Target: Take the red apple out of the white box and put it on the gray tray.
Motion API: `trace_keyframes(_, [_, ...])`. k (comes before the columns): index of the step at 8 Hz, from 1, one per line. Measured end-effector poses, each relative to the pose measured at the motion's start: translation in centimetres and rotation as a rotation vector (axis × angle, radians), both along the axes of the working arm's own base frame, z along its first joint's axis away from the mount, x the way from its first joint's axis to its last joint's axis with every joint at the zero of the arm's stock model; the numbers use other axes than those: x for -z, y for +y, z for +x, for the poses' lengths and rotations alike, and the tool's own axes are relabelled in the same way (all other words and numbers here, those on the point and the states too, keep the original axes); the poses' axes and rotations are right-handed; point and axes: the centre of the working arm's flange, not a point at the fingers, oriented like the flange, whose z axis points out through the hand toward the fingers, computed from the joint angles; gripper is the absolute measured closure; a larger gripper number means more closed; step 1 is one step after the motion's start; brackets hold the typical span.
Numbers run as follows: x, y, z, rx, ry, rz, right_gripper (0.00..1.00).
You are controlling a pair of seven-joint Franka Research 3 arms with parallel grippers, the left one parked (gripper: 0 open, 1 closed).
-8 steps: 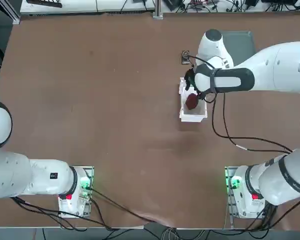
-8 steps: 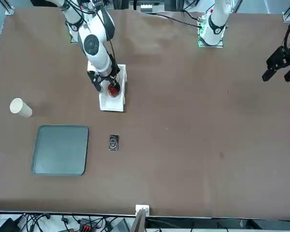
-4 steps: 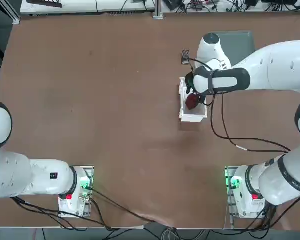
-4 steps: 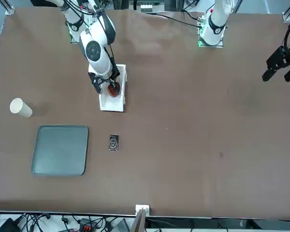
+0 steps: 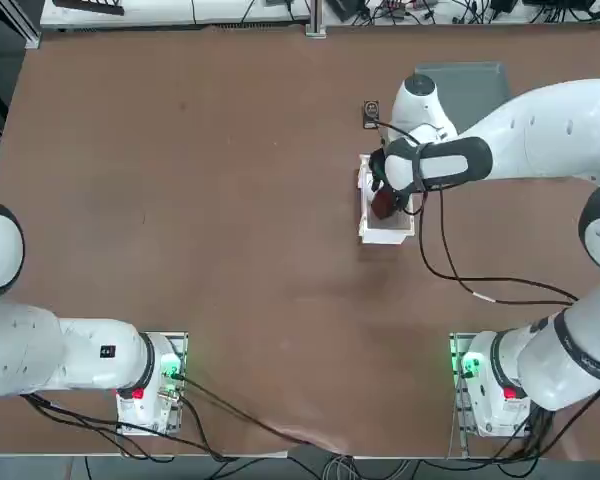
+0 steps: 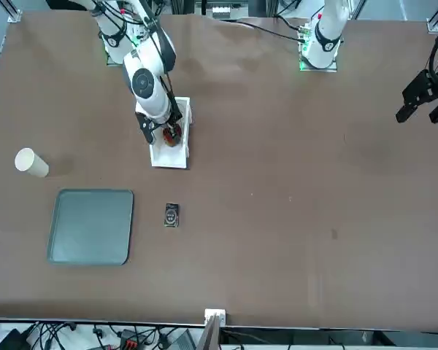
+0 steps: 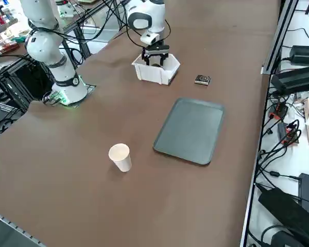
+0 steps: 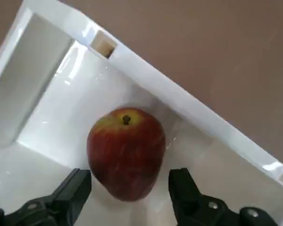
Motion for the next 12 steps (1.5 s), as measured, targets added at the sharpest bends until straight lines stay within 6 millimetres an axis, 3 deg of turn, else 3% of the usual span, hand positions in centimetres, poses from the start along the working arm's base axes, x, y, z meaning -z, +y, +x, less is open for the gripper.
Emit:
trace_keyframes(2, [1.3,0.0,0.0,0.003,0.007,-0.002,0.0])
trace_keyframes(7, [2.1,0.0,-0.4,0.003,0.022,-0.009,0.03])
trace_keyframes(8, [2.0,-0.1,-0.3,0.013,0.021,-0.01,0.13])
trace_keyframes(11, [1.5,-0.3,0.6,0.042,0.006,-0.006,0.15])
trace_keyframes(12, [0.2,-0.3,1.5,0.05,-0.006,0.0,0.15])
